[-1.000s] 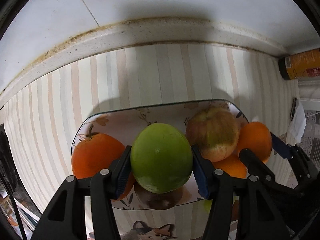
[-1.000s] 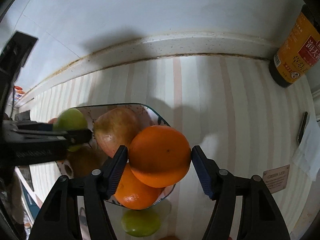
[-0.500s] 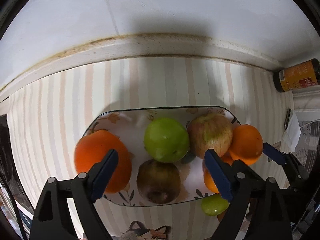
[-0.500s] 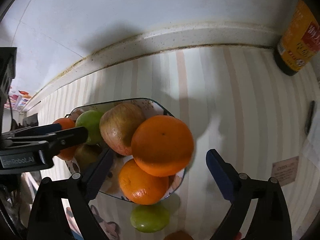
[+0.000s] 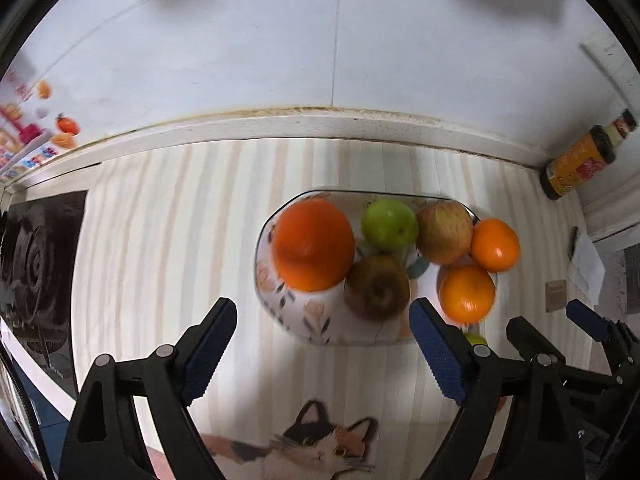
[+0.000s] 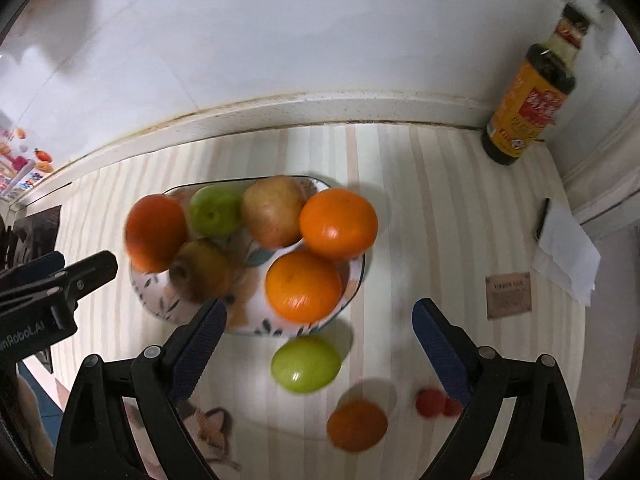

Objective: Organize fruits
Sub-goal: 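Withdraw both open tools from the plate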

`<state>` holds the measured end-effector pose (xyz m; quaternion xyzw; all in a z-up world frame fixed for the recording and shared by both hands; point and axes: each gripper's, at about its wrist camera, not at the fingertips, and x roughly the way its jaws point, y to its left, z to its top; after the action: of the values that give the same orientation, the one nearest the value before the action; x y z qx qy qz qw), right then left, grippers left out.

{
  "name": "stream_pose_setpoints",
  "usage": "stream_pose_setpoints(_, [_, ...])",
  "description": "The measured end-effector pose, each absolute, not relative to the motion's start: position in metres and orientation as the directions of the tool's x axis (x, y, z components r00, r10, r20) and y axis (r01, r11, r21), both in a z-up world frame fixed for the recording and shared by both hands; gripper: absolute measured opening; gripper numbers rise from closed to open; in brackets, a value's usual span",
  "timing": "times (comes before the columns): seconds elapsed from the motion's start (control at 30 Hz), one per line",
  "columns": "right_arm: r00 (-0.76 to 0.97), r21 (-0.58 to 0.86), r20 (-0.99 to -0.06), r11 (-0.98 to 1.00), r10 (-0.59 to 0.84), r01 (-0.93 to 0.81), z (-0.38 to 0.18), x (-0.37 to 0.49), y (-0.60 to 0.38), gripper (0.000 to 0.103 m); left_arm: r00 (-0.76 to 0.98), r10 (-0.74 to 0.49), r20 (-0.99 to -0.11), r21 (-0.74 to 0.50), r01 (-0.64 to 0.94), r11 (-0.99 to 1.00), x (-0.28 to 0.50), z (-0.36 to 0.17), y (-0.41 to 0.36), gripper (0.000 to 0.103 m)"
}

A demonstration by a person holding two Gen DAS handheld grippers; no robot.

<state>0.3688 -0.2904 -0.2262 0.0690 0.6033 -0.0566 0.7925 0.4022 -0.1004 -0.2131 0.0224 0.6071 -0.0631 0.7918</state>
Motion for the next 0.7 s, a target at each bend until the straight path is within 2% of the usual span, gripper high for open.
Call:
stream_pose_setpoints(0.23, [0.346,-0.006,-0.936,0.989,-0.057,0.145,-0.177,0.322,-0.267,0.096,0.335,-0.089,-0.938,-0.044,0.139,0.989,0.344,-0.175,-0.082,0.088])
stream_pose_setpoints(0.7, [0.474,0.053,-0.880,0.988,-0.023,0.146,-0.084,0.248,-0.240,0.096,0.457,-0.117,-0.882,-0.044,0.167,0.985,0.269,-0.103,-0.067,0.088])
